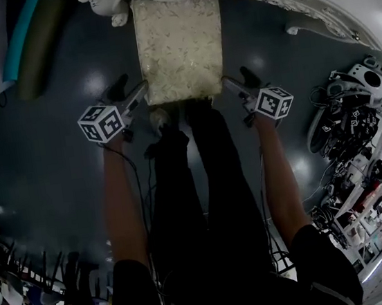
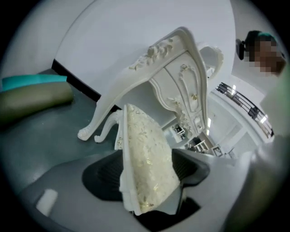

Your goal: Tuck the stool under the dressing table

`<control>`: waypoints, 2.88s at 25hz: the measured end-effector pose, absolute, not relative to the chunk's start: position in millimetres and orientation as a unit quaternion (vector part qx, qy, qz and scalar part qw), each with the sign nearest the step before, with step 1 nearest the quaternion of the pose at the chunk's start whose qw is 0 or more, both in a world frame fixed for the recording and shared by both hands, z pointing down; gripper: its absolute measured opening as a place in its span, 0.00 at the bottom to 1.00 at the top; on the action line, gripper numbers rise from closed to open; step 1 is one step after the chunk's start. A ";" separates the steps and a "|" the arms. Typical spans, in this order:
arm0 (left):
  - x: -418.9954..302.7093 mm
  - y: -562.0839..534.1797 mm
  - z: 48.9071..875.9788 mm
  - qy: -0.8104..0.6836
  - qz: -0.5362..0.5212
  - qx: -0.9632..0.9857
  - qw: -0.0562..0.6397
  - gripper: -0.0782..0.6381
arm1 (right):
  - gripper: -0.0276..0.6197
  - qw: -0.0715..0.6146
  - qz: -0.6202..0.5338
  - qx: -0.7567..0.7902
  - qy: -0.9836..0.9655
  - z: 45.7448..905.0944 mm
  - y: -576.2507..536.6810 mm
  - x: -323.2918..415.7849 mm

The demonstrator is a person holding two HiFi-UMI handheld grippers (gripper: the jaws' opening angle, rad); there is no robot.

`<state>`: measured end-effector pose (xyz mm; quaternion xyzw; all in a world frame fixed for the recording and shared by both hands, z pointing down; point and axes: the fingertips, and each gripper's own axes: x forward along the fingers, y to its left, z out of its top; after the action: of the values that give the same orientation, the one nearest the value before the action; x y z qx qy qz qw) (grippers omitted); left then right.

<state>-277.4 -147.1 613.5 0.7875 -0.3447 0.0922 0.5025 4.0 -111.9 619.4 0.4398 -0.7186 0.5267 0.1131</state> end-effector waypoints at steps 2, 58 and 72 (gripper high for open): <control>-287.6 -139.1 590.0 -0.376 0.092 0.794 0.469 0.44 | 0.81 0.118 0.502 0.456 -0.726 592.9 -99.0 0.6; -265.9 38.1 713.1 -0.585 0.102 0.793 0.135 0.44 | 0.43 0.034 0.167 0.569 -0.804 685.5 31.0 -1.3; -256.4 -5.6 747.0 -0.564 0.139 0.801 0.147 0.53 | 0.52 0.102 0.197 0.555 -0.802 754.7 0.2 -14.3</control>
<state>-256.4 -5.6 747.0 0.8006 -0.5639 0.1392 0.1473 -14.3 0.2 754.7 0.5548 -0.8020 0.1965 0.1016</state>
